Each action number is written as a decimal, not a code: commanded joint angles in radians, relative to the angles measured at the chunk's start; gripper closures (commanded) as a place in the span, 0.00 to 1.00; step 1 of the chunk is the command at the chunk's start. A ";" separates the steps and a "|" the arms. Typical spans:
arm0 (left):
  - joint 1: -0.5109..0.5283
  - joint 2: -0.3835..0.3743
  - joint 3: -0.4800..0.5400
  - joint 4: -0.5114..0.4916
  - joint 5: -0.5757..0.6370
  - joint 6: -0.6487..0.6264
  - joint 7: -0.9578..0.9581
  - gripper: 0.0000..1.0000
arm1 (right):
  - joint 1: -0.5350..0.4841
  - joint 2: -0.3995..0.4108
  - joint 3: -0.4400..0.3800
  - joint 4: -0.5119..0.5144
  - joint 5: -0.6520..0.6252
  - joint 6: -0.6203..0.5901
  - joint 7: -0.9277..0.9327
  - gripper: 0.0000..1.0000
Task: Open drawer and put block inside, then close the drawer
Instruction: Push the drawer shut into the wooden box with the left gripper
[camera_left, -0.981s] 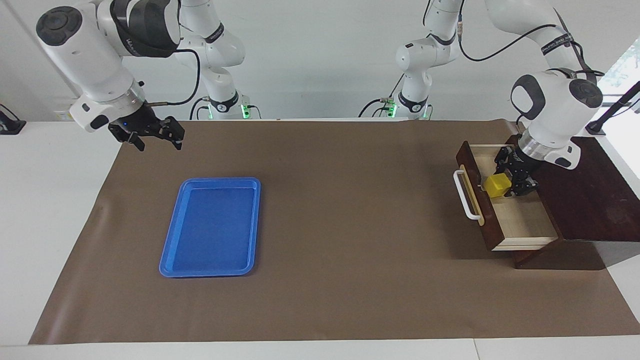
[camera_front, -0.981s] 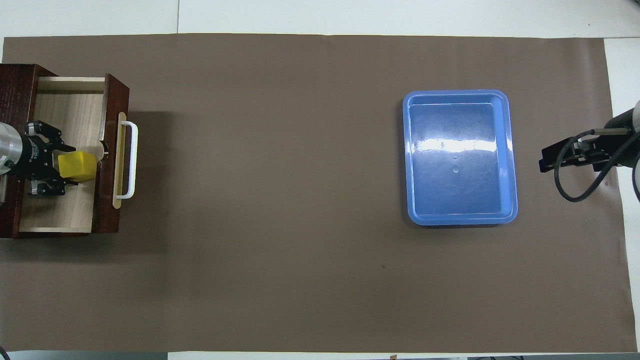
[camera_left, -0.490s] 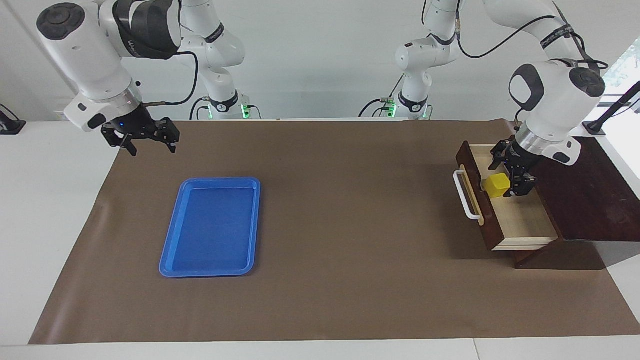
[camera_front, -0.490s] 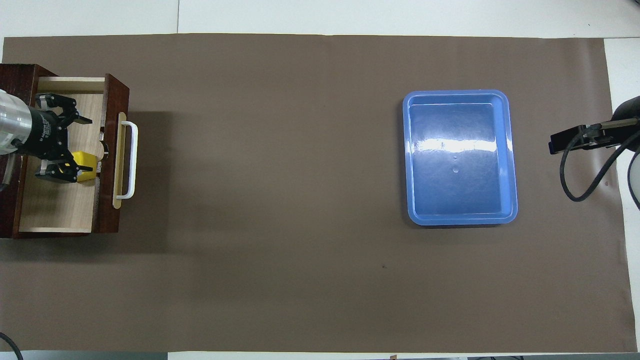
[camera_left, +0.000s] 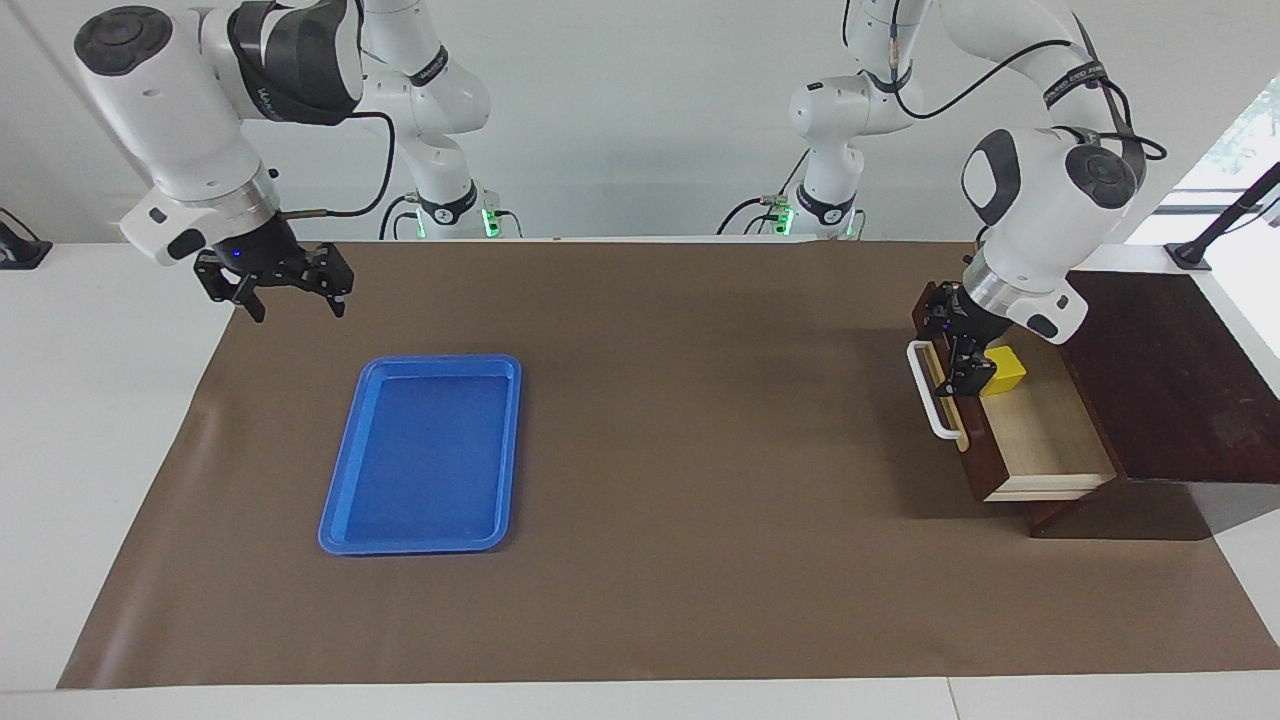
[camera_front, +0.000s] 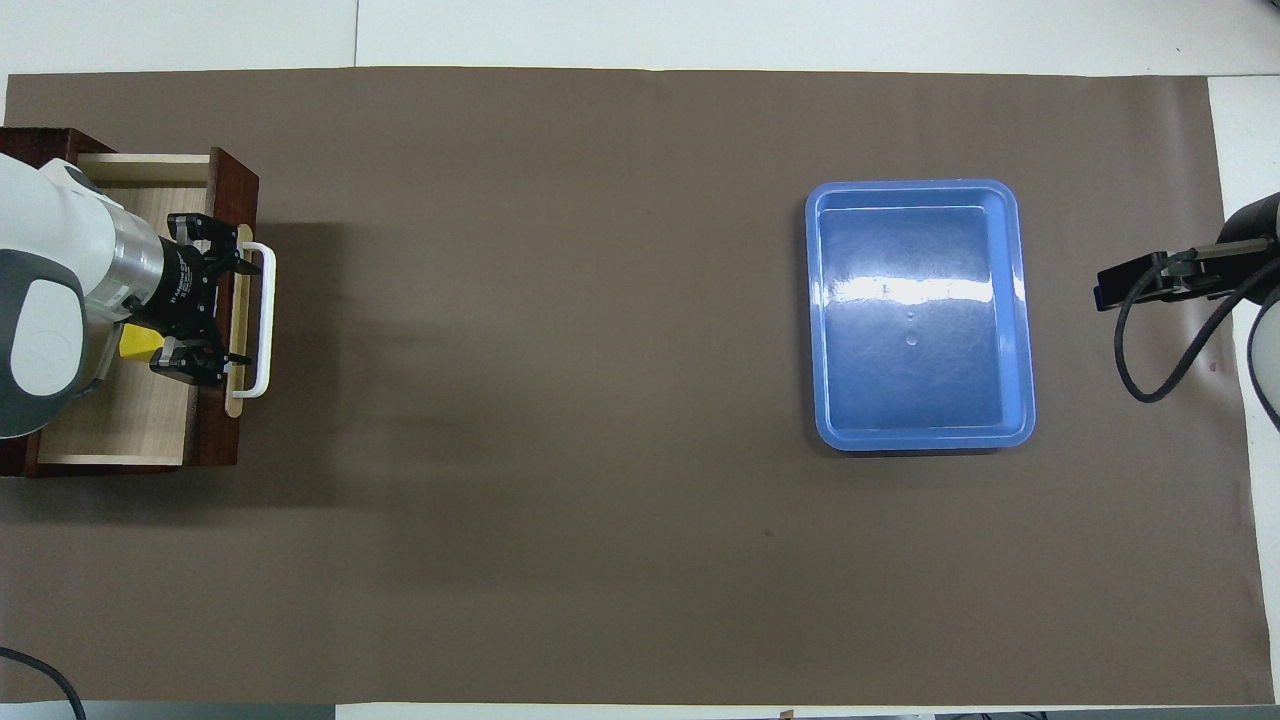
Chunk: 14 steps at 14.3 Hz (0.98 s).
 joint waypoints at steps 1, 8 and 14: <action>0.007 -0.012 0.012 -0.027 0.017 0.021 0.006 0.00 | -0.021 -0.021 0.003 -0.016 -0.008 -0.069 0.017 0.00; 0.070 -0.009 0.016 -0.022 0.091 0.035 0.009 0.00 | -0.029 -0.024 0.003 -0.018 -0.007 -0.097 0.018 0.00; 0.182 -0.004 0.016 -0.018 0.134 0.069 0.122 0.00 | -0.015 -0.026 0.012 -0.024 -0.004 -0.091 0.026 0.00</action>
